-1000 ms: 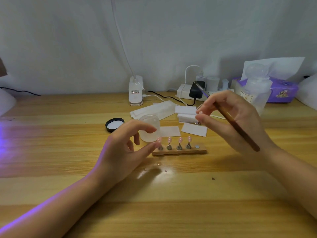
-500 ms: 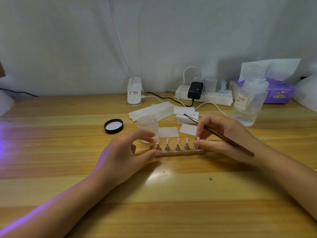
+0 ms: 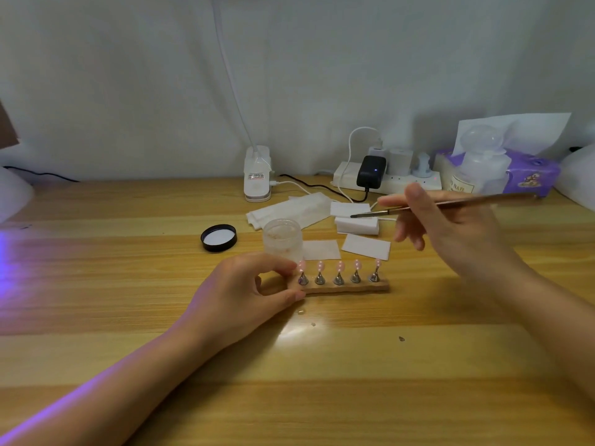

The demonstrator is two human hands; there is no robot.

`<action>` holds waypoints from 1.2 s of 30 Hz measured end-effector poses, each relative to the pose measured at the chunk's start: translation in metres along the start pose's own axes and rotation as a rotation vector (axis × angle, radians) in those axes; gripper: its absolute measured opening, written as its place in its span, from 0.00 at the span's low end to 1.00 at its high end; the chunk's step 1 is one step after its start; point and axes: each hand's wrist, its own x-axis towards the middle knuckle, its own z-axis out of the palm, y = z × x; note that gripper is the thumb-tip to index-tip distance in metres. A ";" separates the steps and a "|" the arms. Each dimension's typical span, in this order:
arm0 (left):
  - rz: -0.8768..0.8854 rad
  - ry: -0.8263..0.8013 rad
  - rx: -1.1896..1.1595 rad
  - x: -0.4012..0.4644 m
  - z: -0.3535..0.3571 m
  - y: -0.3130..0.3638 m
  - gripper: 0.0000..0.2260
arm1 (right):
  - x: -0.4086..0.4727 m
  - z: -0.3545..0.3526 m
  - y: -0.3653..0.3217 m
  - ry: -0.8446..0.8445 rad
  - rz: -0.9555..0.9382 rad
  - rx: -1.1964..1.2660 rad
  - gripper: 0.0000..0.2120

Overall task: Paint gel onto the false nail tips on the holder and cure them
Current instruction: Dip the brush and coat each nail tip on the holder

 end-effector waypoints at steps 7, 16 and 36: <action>-0.007 -0.019 -0.020 0.001 -0.002 0.001 0.11 | 0.038 0.023 -0.022 -0.064 -0.001 0.084 0.05; -0.037 -0.032 -0.070 0.004 -0.002 -0.003 0.10 | 0.078 0.076 -0.021 -0.321 0.052 -0.237 0.14; -0.031 -0.034 -0.074 0.004 -0.003 -0.003 0.10 | 0.086 0.092 -0.023 -0.503 0.186 -0.320 0.12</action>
